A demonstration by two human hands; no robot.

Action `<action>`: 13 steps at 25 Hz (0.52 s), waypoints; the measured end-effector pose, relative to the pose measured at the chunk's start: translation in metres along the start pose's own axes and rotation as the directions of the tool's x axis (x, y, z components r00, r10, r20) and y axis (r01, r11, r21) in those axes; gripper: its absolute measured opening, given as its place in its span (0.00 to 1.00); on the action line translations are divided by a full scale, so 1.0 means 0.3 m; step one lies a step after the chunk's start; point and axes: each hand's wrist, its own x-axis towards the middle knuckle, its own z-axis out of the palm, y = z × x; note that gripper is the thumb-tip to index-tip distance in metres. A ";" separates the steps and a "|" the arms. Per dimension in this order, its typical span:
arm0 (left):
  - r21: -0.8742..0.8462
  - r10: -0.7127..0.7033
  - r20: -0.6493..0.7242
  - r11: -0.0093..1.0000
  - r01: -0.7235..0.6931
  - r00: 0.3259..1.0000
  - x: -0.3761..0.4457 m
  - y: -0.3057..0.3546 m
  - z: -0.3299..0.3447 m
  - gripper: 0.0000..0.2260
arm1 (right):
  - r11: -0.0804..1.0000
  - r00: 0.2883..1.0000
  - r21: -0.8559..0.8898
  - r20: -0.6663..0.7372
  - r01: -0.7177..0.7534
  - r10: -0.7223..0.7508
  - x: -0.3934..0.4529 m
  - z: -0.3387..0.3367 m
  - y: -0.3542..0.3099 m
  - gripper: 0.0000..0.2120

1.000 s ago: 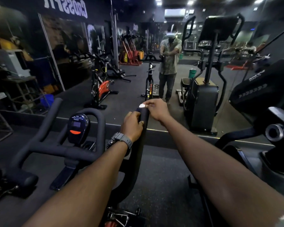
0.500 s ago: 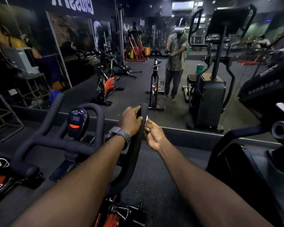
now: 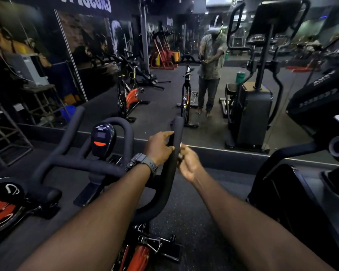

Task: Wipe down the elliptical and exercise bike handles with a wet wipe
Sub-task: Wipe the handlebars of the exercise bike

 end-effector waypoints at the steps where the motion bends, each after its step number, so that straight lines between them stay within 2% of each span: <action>1: -0.007 0.000 0.016 1.000 0.000 1.000 -0.009 -0.007 0.001 0.27 | 0.999 0.999 0.021 -0.019 0.027 -0.027 0.042 0.013 -0.039 0.11; 4: -0.053 -0.023 0.044 0.998 0.025 0.999 -0.023 -0.032 0.003 0.28 | 0.999 0.997 0.026 -0.064 0.039 -0.038 0.031 0.023 -0.026 0.12; 8: -0.080 -0.031 0.060 0.996 0.036 0.998 -0.034 -0.048 0.008 0.29 | 0.999 0.999 0.006 0.012 -0.051 0.051 -0.141 -0.032 0.155 0.11; 10: -0.068 -0.027 0.050 0.997 0.030 0.998 -0.045 -0.058 0.009 0.28 | 1.000 0.999 0.000 -0.042 0.015 -0.015 -0.079 -0.009 0.102 0.10; 13: -0.059 -0.013 0.068 0.998 0.018 0.998 -0.065 -0.070 0.006 0.28 | 0.986 0.996 0.157 -0.079 0.058 -0.046 0.025 0.033 -0.006 0.12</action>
